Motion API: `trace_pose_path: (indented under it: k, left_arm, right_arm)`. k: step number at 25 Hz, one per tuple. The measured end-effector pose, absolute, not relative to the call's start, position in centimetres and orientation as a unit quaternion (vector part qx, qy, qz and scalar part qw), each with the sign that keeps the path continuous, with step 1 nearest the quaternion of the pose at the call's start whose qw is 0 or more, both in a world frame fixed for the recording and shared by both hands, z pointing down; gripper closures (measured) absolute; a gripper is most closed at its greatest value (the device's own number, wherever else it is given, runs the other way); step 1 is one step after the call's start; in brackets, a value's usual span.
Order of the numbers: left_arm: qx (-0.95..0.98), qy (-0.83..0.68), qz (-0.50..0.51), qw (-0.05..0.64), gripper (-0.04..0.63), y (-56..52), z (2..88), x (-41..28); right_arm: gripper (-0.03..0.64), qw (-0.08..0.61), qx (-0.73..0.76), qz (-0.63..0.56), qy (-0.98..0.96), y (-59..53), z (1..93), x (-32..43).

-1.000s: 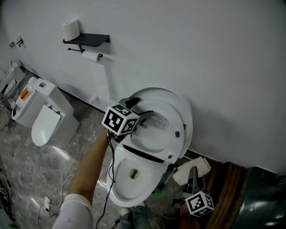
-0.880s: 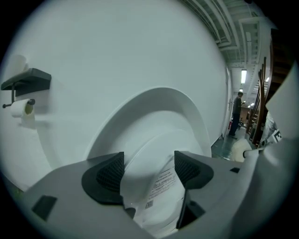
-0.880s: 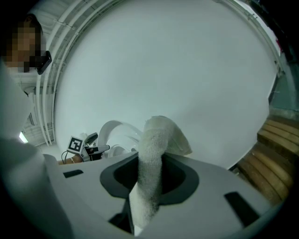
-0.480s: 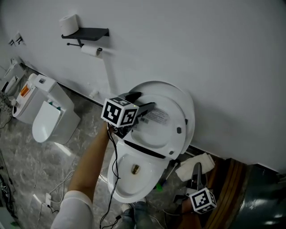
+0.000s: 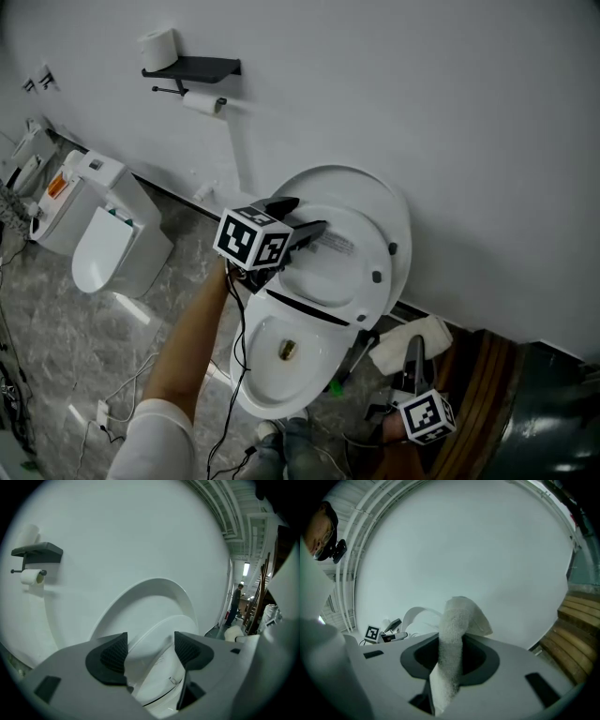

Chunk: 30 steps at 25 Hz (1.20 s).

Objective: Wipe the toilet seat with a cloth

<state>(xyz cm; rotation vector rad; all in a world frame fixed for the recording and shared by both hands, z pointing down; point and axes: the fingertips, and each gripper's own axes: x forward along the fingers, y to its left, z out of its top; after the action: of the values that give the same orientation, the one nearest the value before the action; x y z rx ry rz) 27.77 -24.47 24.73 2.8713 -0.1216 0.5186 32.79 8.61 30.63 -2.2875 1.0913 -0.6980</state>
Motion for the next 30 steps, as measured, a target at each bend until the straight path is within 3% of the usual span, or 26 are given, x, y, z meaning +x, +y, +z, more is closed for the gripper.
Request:
trace_pose_path:
  k: [13, 17, 30]
  left_arm:
    - [0.978, -0.021, 0.172, 0.12, 0.259, -19.7, 23.9, 21.2]
    - [0.976, -0.02, 0.164, 0.139, 0.308, -18.7, 23.9, 18.6]
    - [0.971, 0.026, 0.216, 0.102, 0.307, -11.4, 27.2, 9.1]
  right_arm:
    - [0.517, 0.261, -0.841, -0.256, 0.399, 9.6, 29.7, 28.1]
    - [0.517, 0.264, -0.844, -0.248, 0.396, 10.4, 28.9, 26.8]
    - [0.517, 0.267, -0.849, -0.221, 0.399, 12.9, 26.0, 21.7]
